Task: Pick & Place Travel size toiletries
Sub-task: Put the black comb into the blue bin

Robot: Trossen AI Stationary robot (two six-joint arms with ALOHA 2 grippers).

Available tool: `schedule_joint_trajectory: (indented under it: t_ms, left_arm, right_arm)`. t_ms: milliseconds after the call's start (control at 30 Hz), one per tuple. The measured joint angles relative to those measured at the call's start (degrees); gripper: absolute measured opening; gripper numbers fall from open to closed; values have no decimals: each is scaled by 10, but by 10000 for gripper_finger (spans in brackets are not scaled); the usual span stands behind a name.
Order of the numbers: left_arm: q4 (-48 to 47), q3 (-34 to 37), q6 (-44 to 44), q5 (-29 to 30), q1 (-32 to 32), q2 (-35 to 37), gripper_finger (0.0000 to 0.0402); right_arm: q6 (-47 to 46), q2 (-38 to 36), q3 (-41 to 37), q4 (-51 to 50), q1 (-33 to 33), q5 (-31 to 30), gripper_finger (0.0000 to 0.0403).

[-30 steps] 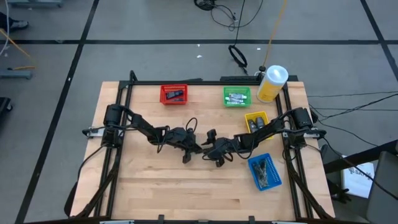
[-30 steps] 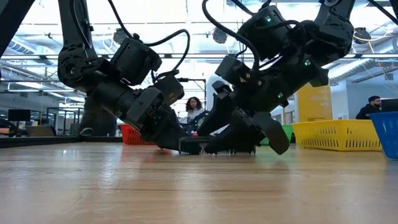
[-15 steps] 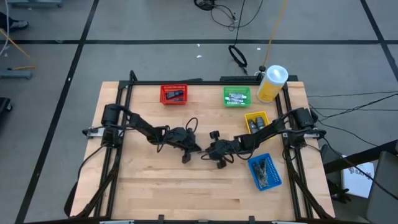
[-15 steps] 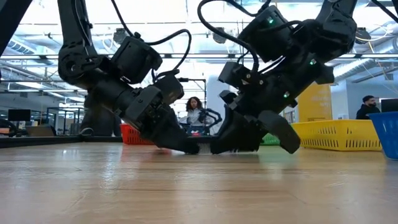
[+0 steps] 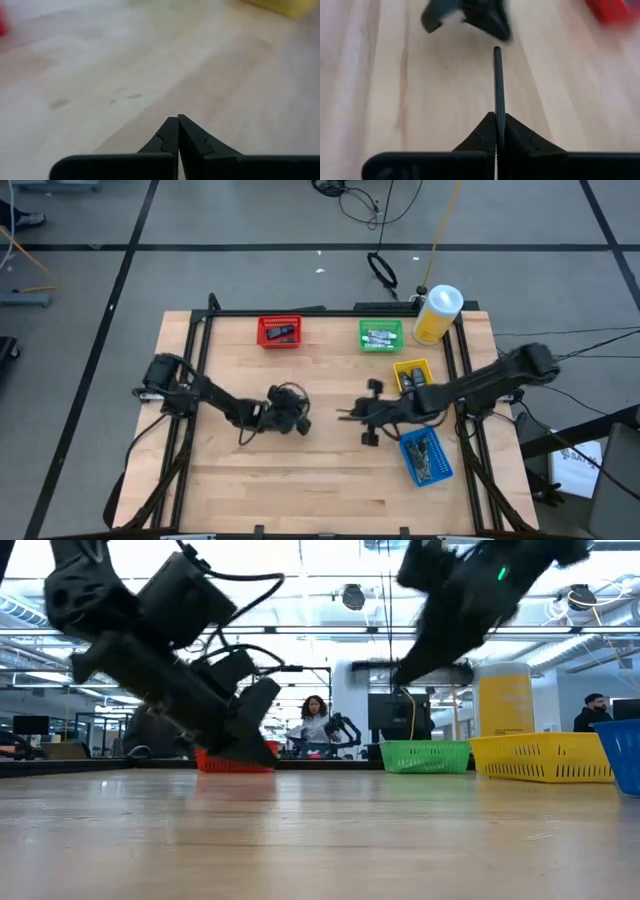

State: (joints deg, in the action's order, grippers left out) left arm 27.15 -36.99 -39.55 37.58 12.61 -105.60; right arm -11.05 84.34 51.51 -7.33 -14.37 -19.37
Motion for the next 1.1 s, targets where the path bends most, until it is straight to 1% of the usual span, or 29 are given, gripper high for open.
schedule_joint_trajectory:
  t_ms: [67, 100, 167, 200, 267, 333, 433, 533, 633, 767, 833, 967, 1100]
  left_arm:
    - [30, 0, -44, 71, 23, -27, 3]
    - [51, 0, -55, 99, 33, -40, 3]
    - [78, 0, -55, 134, 45, -57, 4]
    - [88, -1, -47, 142, 47, -64, 4]
    - [91, 0, -28, 145, 48, -70, 4]
    - [93, 0, -18, 137, 48, -70, 2]
    - [94, -1, -12, 131, 48, -70, 3]
    - [91, -1, -12, 121, 48, -70, 5]
    - [90, -1, -11, 108, 48, -70, 2]
    - [89, -1, -11, 99, 48, -70, 4]
    - [89, -1, -11, 91, 48, -70, 7]
    - [89, -1, -8, 87, 49, -70, 3]
    - [89, -1, -6, 87, 51, -70, 3]
  right_arm:
    - [-112, -38, 26, -107, -6, 8, 5]
    - [-174, -54, 40, -154, -8, 26, 5]
    - [-299, -85, 58, -240, -16, 82, 6]
    - [-360, -98, 63, -268, -21, 115, 7]
    - [-466, -121, 64, -314, -39, 177, 8]
    - [-575, -136, 62, -368, -63, 221, 7]
    - [-715, -142, 62, -439, -107, 262, 6]
    - [-824, -142, 62, -493, -146, 289, 6]
    - [-905, -142, 62, -524, -173, 286, 6]
    - [-983, -139, 59, -565, -199, 285, 6]
    - [-1002, -138, 46, -565, -206, 284, 6]
    - [-1017, -138, 4, -533, -210, 281, 6]
    - [-1014, -138, -34, -488, -208, 249, 8]
